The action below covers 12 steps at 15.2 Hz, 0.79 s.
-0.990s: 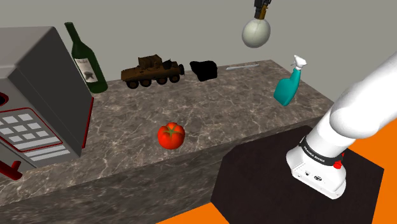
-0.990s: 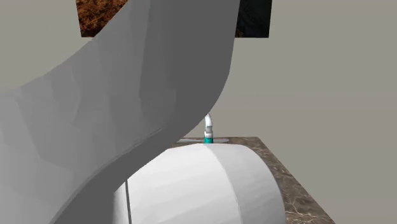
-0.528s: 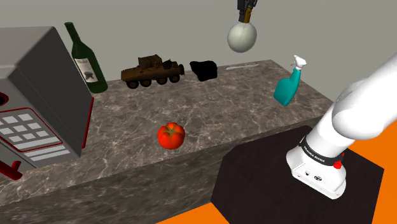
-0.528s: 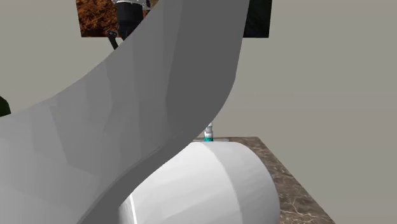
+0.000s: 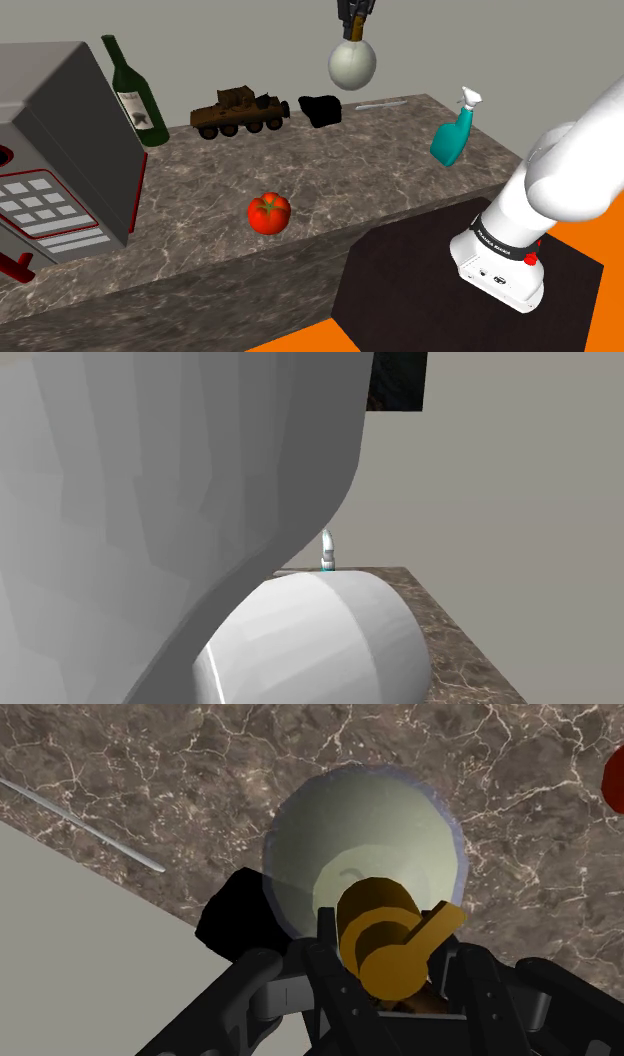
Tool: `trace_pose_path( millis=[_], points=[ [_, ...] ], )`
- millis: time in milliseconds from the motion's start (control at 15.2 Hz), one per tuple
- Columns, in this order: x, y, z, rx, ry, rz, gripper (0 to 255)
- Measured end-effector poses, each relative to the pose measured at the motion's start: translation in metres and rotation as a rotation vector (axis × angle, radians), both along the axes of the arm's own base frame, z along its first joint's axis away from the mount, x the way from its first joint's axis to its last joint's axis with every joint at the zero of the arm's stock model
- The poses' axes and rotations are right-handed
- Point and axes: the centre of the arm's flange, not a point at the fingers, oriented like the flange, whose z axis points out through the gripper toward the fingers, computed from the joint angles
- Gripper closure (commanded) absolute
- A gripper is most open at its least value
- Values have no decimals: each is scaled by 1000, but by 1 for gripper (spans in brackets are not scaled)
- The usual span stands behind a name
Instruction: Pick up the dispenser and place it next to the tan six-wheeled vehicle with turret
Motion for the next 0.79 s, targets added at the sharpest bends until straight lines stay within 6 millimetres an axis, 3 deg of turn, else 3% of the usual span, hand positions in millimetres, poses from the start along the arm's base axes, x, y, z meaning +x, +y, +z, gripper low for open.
trace_pose_path(
  millis=[792],
  points=[
    [28,156,-5,0,0,0,255]
  ],
)
